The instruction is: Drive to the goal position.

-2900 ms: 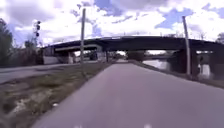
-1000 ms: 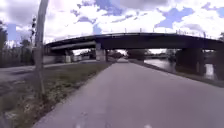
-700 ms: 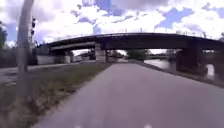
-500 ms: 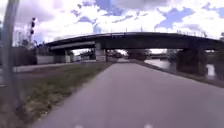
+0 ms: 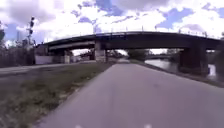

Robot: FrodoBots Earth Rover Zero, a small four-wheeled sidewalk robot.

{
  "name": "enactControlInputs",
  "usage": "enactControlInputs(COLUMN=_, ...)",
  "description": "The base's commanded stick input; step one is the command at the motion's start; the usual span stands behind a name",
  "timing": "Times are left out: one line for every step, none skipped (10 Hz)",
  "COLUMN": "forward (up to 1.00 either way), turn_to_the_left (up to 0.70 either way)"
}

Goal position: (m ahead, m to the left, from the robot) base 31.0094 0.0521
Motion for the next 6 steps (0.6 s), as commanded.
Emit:
enactControlInputs(forward=1.00, turn_to_the_left=0.00)
enactControlInputs(forward=1.00, turn_to_the_left=0.00)
enactControlInputs(forward=1.00, turn_to_the_left=0.00)
enactControlInputs(forward=1.00, turn_to_the_left=0.00)
enactControlInputs(forward=1.00, turn_to_the_left=0.00)
enactControlInputs(forward=1.00, turn_to_the_left=0.00)
